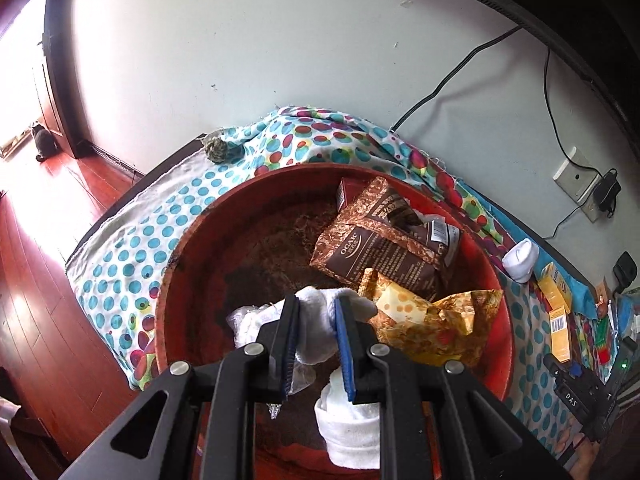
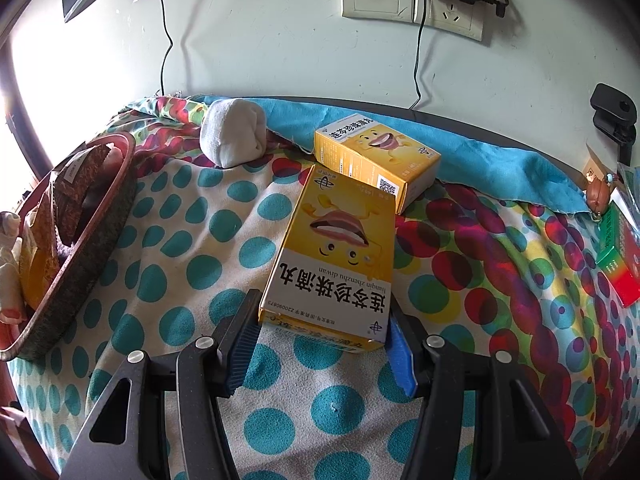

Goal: Organize objects
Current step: 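Carry the white sock into the red tray and open the left gripper, then carry the yellow medicine box into the red tray and open the right gripper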

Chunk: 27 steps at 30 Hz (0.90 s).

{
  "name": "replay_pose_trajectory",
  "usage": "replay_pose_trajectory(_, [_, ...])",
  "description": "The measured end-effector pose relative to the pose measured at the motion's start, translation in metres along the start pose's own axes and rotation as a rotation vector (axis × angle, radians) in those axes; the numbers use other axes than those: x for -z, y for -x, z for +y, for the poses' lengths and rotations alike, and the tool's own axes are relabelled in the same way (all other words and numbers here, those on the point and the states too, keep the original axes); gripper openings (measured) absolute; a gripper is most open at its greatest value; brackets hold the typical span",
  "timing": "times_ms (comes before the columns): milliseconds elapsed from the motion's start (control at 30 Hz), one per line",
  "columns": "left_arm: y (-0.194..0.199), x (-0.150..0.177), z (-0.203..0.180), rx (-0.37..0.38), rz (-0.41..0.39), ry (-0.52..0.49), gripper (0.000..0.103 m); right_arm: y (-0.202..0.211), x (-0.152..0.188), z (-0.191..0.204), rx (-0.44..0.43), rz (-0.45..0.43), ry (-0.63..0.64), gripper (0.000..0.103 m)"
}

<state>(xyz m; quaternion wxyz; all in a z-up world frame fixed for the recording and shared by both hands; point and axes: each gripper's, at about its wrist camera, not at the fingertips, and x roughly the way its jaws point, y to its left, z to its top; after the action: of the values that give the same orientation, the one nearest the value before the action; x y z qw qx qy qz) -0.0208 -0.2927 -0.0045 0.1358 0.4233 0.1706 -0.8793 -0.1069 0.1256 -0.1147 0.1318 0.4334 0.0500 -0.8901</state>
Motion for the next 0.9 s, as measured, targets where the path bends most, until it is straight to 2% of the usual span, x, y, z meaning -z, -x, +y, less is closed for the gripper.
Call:
replay_pose_trajectory(200, [-0.007, 0.002, -0.003, 0.004, -0.007, -0.02, 0.02, 0.0, 0.0, 0.002, 0.009, 0.002, 0.008, 0.054])
replay_pose_trajectory(533, [-0.003, 0.004, -0.015, -0.032, -0.02, -0.053, 0.027, -0.001, 0.0, 0.002, 0.013, 0.002, 0.012, 0.053])
replay_pose_trajectory(767, [0.01, 0.001, -0.02, -0.019, -0.064, -0.064, 0.045, 0.008, 0.002, 0.002, 0.021, -0.046, 0.014, 0.053])
replay_pose_trajectory(900, [0.015, 0.001, -0.028, -0.016, -0.076, -0.091, 0.048, 0.017, 0.004, 0.005, 0.018, -0.098, 0.029, 0.053])
